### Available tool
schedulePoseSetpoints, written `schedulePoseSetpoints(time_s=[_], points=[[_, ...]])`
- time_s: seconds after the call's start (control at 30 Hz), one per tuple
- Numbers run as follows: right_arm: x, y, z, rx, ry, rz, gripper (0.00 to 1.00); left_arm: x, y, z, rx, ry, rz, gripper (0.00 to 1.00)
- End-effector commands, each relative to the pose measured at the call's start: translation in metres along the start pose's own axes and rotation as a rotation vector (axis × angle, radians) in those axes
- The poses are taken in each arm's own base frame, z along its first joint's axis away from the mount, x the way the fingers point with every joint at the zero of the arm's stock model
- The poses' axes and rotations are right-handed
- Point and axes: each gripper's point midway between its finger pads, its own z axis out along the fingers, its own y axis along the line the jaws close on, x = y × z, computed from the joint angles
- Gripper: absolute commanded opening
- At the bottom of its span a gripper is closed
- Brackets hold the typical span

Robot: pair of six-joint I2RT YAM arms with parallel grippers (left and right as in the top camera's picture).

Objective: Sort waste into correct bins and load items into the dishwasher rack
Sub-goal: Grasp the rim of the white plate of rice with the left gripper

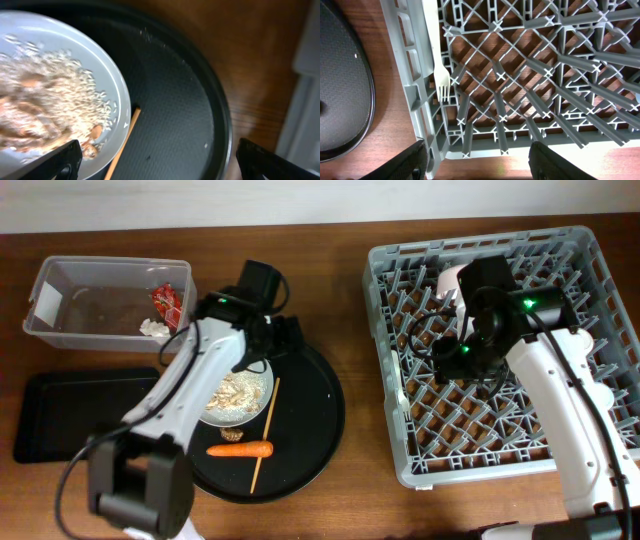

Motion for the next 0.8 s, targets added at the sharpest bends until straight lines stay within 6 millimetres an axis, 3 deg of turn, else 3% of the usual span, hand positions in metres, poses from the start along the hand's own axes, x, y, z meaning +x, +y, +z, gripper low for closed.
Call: schedulePoseSetpoints(time_s=[0.0, 0.3, 0.47, 0.77], points=[[-0.003, -0.001, -0.005, 0.002, -0.018, -0.008, 0.68, 0.009, 0.006, 0.037, -0.056, 0.059, -0.020, 0.98], [-0.002, -0.001, -0.005, 0.002, -0.017, -0.008, 0.68, 0.007, 0.020, 0.081, -0.141, 0.071, -0.018, 0.92], [-0.002, -0.002, -0.005, 0.003, -0.013, -0.008, 0.68, 0.003, 0.021, 0.090, -0.152, 0.057, -0.017, 0.92], [0.000, -0.002, -0.005, 0.004, -0.009, -0.008, 0.68, 0.010, 0.027, 0.111, -0.176, 0.093, -0.016, 0.75]])
